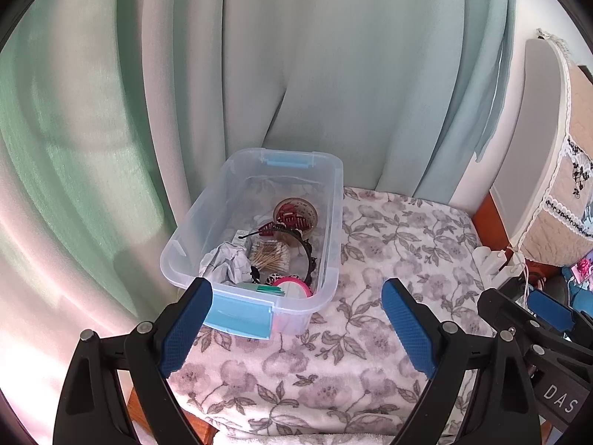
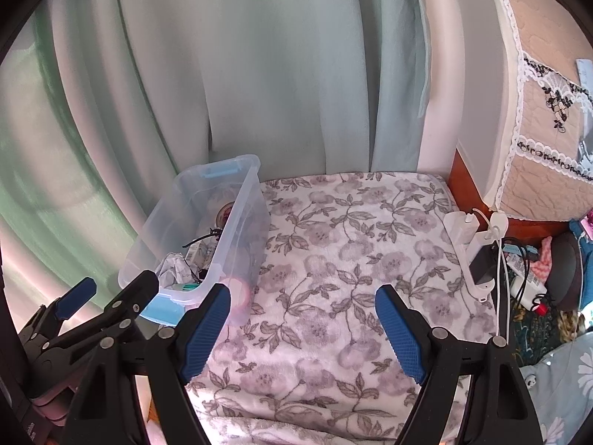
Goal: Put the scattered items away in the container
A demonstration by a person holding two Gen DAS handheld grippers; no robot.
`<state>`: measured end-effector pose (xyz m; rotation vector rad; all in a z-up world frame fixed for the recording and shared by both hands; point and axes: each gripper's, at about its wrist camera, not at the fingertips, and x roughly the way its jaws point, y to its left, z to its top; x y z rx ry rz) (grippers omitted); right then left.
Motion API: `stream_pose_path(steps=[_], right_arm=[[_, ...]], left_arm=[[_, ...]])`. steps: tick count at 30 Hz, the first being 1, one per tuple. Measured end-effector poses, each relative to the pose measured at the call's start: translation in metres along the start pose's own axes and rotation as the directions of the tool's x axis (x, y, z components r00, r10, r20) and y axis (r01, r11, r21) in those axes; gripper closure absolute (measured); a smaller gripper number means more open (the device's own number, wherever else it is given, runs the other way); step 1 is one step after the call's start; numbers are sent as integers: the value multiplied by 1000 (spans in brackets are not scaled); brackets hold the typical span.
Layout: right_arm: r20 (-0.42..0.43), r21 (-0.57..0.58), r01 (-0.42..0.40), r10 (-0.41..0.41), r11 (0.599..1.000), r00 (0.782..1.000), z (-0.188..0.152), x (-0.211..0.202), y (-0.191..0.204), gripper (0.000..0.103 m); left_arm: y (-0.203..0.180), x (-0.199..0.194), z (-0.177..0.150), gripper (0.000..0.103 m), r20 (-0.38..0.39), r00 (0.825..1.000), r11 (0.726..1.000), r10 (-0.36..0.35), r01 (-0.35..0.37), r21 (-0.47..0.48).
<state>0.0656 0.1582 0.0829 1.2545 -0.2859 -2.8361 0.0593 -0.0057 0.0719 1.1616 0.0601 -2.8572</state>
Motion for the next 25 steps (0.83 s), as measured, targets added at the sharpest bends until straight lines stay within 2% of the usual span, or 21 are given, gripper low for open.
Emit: stream_pose_path(steps=[22, 25], right_arm=[[-7, 0, 8, -8, 1000, 1000, -2, 0, 6, 20], [-9, 0, 9, -9, 1000, 1000, -2, 1, 6, 20]], left_arm=[[7, 5, -3, 10, -17, 999, 999, -32, 32, -23], [7, 3, -4, 10, 0, 1000, 1000, -21, 21, -15]])
